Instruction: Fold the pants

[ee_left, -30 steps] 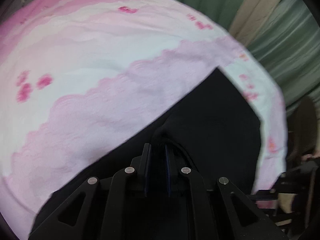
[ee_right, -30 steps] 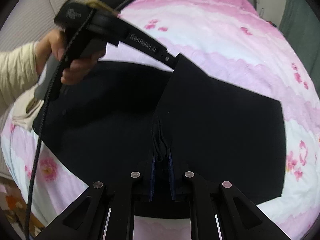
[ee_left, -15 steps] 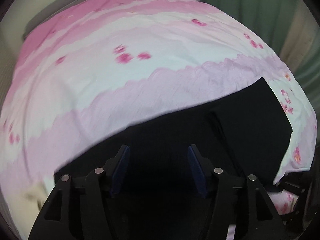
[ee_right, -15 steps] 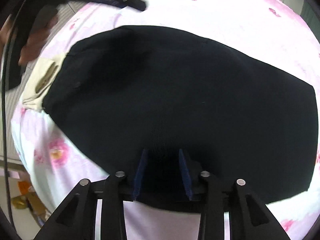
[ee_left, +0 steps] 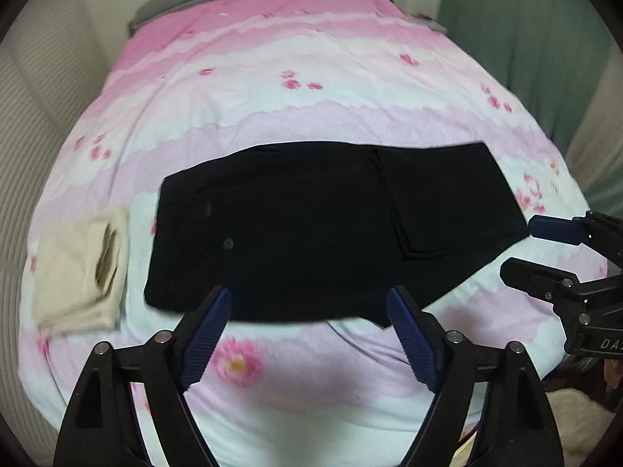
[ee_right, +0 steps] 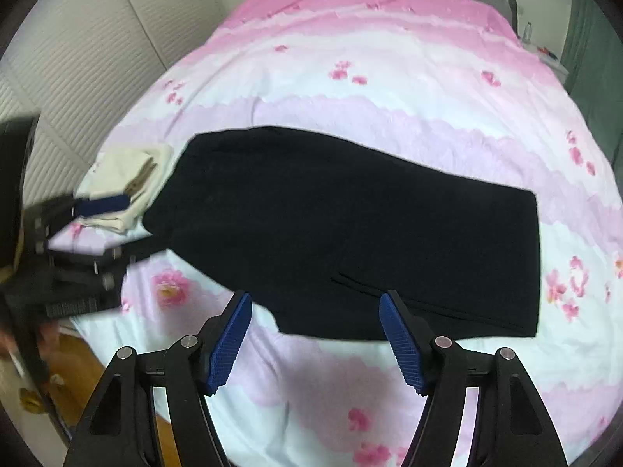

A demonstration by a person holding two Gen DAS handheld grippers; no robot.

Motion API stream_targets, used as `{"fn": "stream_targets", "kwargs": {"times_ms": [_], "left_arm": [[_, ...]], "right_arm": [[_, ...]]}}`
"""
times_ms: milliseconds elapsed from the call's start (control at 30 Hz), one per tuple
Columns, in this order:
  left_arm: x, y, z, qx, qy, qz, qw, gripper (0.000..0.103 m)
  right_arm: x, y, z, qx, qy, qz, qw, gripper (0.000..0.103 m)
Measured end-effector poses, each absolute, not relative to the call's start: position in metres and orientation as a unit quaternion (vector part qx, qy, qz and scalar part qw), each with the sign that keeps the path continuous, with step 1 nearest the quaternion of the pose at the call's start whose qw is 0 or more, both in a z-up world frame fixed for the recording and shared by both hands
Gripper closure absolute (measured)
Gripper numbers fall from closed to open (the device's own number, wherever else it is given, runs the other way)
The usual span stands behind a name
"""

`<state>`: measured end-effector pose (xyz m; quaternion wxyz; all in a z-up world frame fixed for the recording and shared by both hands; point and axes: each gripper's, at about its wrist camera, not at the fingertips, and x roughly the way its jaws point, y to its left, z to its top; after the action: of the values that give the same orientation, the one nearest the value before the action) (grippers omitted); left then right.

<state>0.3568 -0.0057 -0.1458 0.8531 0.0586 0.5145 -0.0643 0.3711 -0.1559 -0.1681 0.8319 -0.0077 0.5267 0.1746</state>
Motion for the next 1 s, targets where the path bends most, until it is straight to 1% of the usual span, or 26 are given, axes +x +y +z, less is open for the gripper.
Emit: {"fn": "stream_targets", "kwargs": {"times_ms": [33,100,133,267,433,567,800,900,1000], "left_arm": [[0.347,-0.005,-0.142,0.048,0.512,-0.055,0.856,0.017],[0.331,0.0,-0.138,0.035,0.509,-0.041,0.859,0.017],[0.322,0.006,-0.137,0.022,0.509,-0.033,0.86,0.016],[0.303,0.043,-0.141,-0.024,0.505,-0.01,0.863,0.013],[0.298,0.097,-0.158,-0.047,0.506,0.001,0.861,0.012],[0.302,0.141,-0.177,-0.074,0.505,-0.01,0.86,0.012],[0.337,0.212,-0.227,-0.173,0.498,-0.017,0.849,0.013],[0.358,0.234,-0.254,-0.216,0.5,-0.019,0.838,0.016],[0.375,0.248,-0.279,-0.251,0.506,-0.024,0.825,0.02]], "right_arm": [[0.368,-0.157,-0.161,-0.008,0.521,0.18,0.834,0.033],[0.355,-0.157,-0.148,-0.01,0.507,0.186,0.842,0.028],[0.349,-0.156,-0.143,-0.011,0.502,0.186,0.845,0.027],[0.335,-0.138,-0.135,-0.006,0.498,0.188,0.847,0.027],[0.327,-0.108,-0.14,-0.028,0.501,0.183,0.846,0.027],[0.328,-0.076,-0.151,-0.026,0.521,0.172,0.835,0.027],[0.336,-0.02,-0.186,-0.045,0.55,0.159,0.819,0.027],[0.346,-0.002,-0.205,-0.053,0.561,0.151,0.812,0.027],[0.358,0.011,-0.221,-0.058,0.568,0.141,0.809,0.027]]}}
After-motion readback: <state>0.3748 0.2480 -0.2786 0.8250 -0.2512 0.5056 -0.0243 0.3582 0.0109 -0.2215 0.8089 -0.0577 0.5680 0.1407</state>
